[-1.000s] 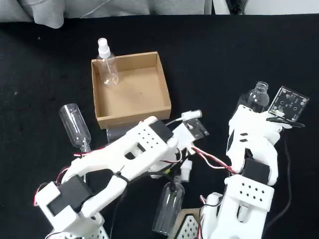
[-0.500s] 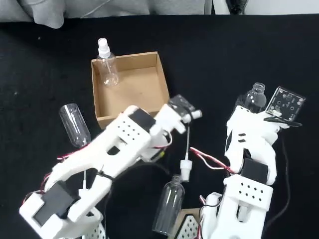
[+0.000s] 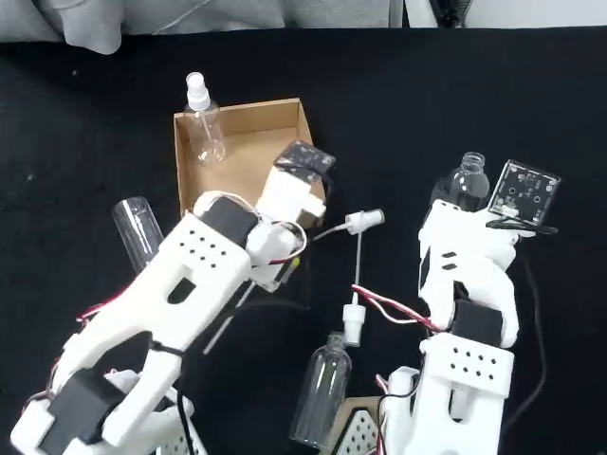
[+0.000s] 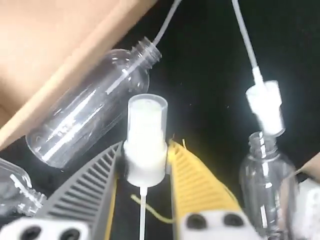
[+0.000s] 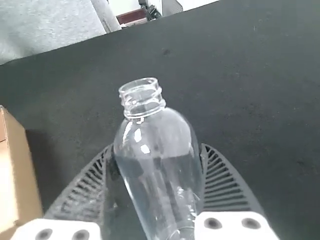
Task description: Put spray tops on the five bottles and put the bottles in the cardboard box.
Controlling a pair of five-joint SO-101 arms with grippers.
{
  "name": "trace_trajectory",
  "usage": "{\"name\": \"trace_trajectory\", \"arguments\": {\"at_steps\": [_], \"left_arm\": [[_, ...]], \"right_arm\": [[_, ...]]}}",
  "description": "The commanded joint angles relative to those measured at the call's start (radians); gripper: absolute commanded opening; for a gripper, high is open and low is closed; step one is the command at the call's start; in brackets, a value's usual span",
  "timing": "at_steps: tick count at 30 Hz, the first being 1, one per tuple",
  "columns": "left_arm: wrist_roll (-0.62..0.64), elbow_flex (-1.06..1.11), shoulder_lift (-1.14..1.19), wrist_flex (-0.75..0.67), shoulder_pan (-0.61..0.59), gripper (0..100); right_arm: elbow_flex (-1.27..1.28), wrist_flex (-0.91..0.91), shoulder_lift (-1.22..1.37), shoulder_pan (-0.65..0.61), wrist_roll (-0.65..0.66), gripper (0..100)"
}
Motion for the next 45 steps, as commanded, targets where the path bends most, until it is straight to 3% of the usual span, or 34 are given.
{"name": "trace_trajectory", "arguments": {"at_steps": [1,8,17,31,37,45], "left_arm": [[0.127,-0.008,-0.086,-0.012,-0.024,3],[0.247,-0.019,-0.135,-0.014,-0.096,3],[0.365,-0.008,-0.224,-0.014,-0.104,3],[0.377,0.016,-0.239,-0.057,-0.104,3],[0.379,0.024,-0.245,-0.069,-0.104,3],[0.379,0.073,-0.404,-0.077,-0.105,3]], "right_arm": [[-0.008,-0.021,-0.027,-0.078,0.011,9.9],[-0.001,-0.021,-0.028,-0.135,0.008,10.3],[0.001,-0.021,-0.028,-0.170,0.012,10.0],[0.024,0.035,-0.140,-0.172,0.018,10.0],[0.101,0.041,-0.285,-0.256,0.049,10.0],[0.154,0.041,-0.394,-0.284,0.081,10.0]]}}
